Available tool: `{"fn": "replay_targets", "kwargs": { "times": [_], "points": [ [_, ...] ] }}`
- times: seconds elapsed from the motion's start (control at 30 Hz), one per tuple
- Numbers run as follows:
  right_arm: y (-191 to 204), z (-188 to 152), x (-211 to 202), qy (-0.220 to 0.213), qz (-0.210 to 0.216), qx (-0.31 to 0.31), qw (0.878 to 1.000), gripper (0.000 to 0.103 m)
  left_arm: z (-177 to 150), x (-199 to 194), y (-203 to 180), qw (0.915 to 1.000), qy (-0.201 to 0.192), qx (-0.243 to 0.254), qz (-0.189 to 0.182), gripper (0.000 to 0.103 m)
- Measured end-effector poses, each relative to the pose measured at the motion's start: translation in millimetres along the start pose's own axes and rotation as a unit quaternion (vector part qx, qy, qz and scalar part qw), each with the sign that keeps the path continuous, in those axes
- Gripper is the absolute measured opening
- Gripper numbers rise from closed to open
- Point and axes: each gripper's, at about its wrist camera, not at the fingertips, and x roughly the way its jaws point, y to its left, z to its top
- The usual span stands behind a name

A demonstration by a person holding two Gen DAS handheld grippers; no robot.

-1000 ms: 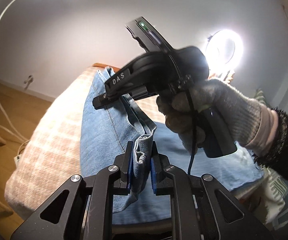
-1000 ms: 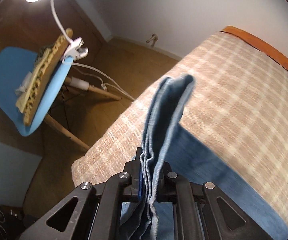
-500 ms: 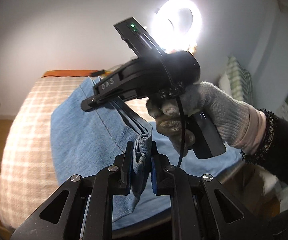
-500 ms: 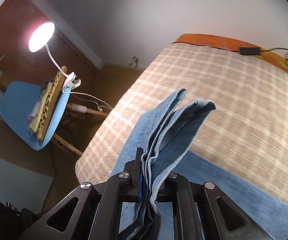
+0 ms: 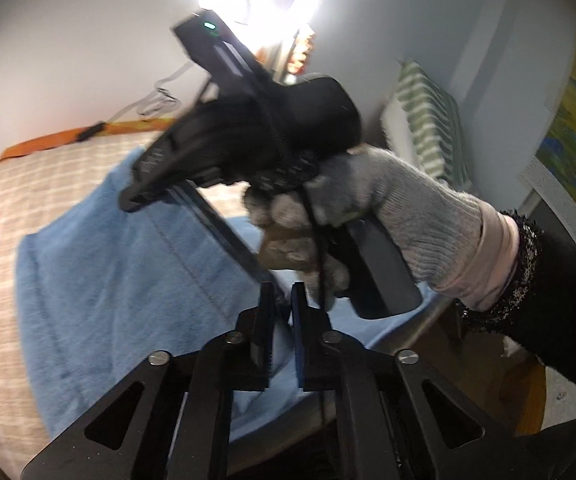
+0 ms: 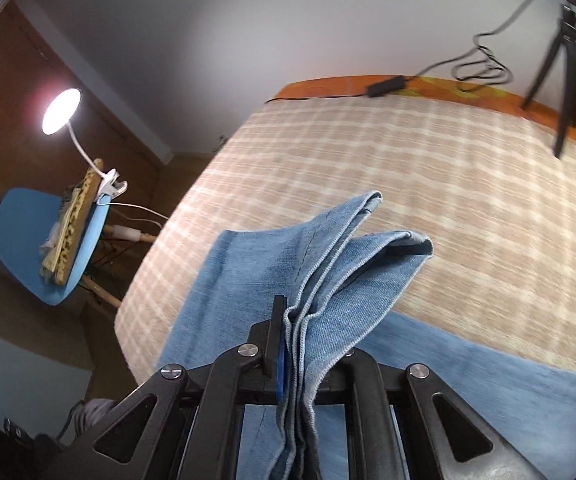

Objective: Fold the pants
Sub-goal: 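Hold the jeans edge with both tools and raise it off the bed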

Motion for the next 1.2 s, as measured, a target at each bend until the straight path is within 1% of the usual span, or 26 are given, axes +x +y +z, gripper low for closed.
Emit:
{"fn": "replay_targets", "kwargs": {
  "times": [0.1, 0.2, 0.27, 0.3, 0.37, 0.4, 0.43, 0.47, 0.5, 0.57, 0.63, 0.7, 0.73, 0.8, 0.83, 0.87, 0.9, 0.97, 1.0, 1.03, 1.1, 1.13, 1.17, 1.2],
  "points": [
    [-15.8, -7.1, -7.6, -0.005, -0.002, 0.007, 1.000, 0.005, -1.6, 9.5, -12.8, 0.9997, 0.004, 0.021, 0.008, 0.005],
    [-30.9, -13.9, -10.5, -0.004, 0.000, 0.018, 1.000, 0.005, -4.2, 10.1, -23.0, 0.9994, 0.011, 0.030, 0.011, 0.005],
    [-40.7, -17.1, -10.4, -0.003, 0.004, 0.027, 1.000, 0.005, -7.5, 1.6, -20.9, 0.9992, 0.007, 0.033, 0.020, 0.006],
    [-45.5, -19.0, -9.9, -0.003, 0.008, 0.034, 0.999, 0.005, -8.4, -3.8, -16.1, 0.9990, 0.003, 0.030, 0.033, 0.008],
    [-51.1, -22.4, -8.3, -0.002, 0.012, 0.041, 0.999, 0.005, -9.9, -12.8, -3.9, 0.9987, 0.003, 0.019, 0.046, 0.010],
    [-54.7, -24.1, -7.6, -0.002, 0.013, 0.043, 0.999, 0.005, -11.1, -15.5, 2.2, 0.9987, 0.007, 0.014, 0.049, 0.014],
    [-57.9, -25.8, -6.9, -0.002, 0.015, 0.047, 0.999, 0.005, -10.9, -10.1, 1.3, 0.9983, 0.014, 0.010, 0.057, 0.029],
    [-63.6, -28.3, -5.2, -0.002, 0.018, 0.054, 0.998, 0.005, -12.8, -9.8, 4.1, 0.9977, 0.021, 0.010, 0.064, 0.041],
    [-67.7, -29.3, -2.9, 0.000, 0.021, 0.060, 0.998, 0.005, -14.7, -7.3, 3.3, 0.9973, 0.025, 0.014, 0.068, 0.041],
    [-76.0, -30.9, 4.4, 0.008, 0.028, 0.068, 0.997, 0.005, -21.4, 4.1, -6.9, 0.9961, 0.031, 0.040, 0.072, 0.042],
    [-81.4, -31.4, 10.3, 0.015, 0.033, 0.072, 0.997, 0.005, -30.8, 15.5, -17.3, 0.9939, 0.046, 0.063, 0.078, 0.042],
    [-86.4, -29.5, 17.0, 0.025, 0.043, 0.073, 0.996, 0.005, -37.3, 37.4, -30.1, 0.9906, 0.068, 0.083, 0.084, 0.042],
    [-88.0, -28.9, 19.1, 0.029, 0.046, 0.073, 0.996, 0.005, -37.9, 47.5, -36.2, 0.9896, 0.071, 0.090, 0.087, 0.042],
    [-92.9, -27.9, 23.9, 0.035, 0.056, 0.078, 0.995, 0.005, -37.7, 63.8, -42.7, 0.9879, 0.070, 0.095, 0.101, 0.043],
    [-94.8, -28.3, 24.9, 0.036, 0.060, 0.081, 0.994, 0.005, -36.9, 73.1, -44.6, 0.9871, 0.070, 0.096, 0.107, 0.045],
    [-97.7, -28.9, 26.0, 0.039, 0.066, 0.082, 0.994, 0.005, -36.0, 82.9, -45.1, 0.9853, 0.072, 0.099, 0.119, 0.046],
    [-100.0, -29.3, 26.6, 0.046, 0.065, 0.086, 0.993, 0.005, -35.5, 90.0, -44.0, 0.9832, 0.074, 0.102, 0.133, 0.046],
    [-103.6, -30.5, 27.0, 0.047, 0.071, 0.086, 0.993, 0.005, -35.9, 105.6, -42.1, 0.9763, 0.086, 0.114, 0.163, 0.046],
    [-104.7, -30.5, 27.4, 0.047, 0.074, 0.085, 0.992, 0.005, -36.0, 110.1, -41.2, 0.9742, 0.088, 0.121, 0.169, 0.046],
    [-105.5, -30.7, 27.6, 0.047, 0.075, 0.085, 0.992, 0.005, -35.8, 111.3, -41.2, 0.9737, 0.086, 0.125, 0.171, 0.048],
    [-109.0, -31.5, 27.1, 0.046, 0.079, 0.085, 0.992, 0.005, -34.6, 112.0, -40.4, 0.9732, 0.079, 0.132, 0.172, 0.048],
    [-109.9, -31.7, 26.9, 0.045, 0.081, 0.084, 0.992, 0.005, -33.5, 110.7, -38.8, 0.9734, 0.074, 0.132, 0.172, 0.044],
    [-113.4, -32.5, 26.0, 0.045, 0.083, 0.085, 0.992, 0.005, -32.7, 109.9, -36.8, 0.9737, 0.070, 0.130, 0.173, 0.037],
    [-113.9, -32.5, 26.4, 0.044, 0.084, 0.086, 0.992, 0.005, -31.2, 108.7, -34.1, 0.9751, 0.067, 0.128, 0.168, 0.033]
  ]
}}
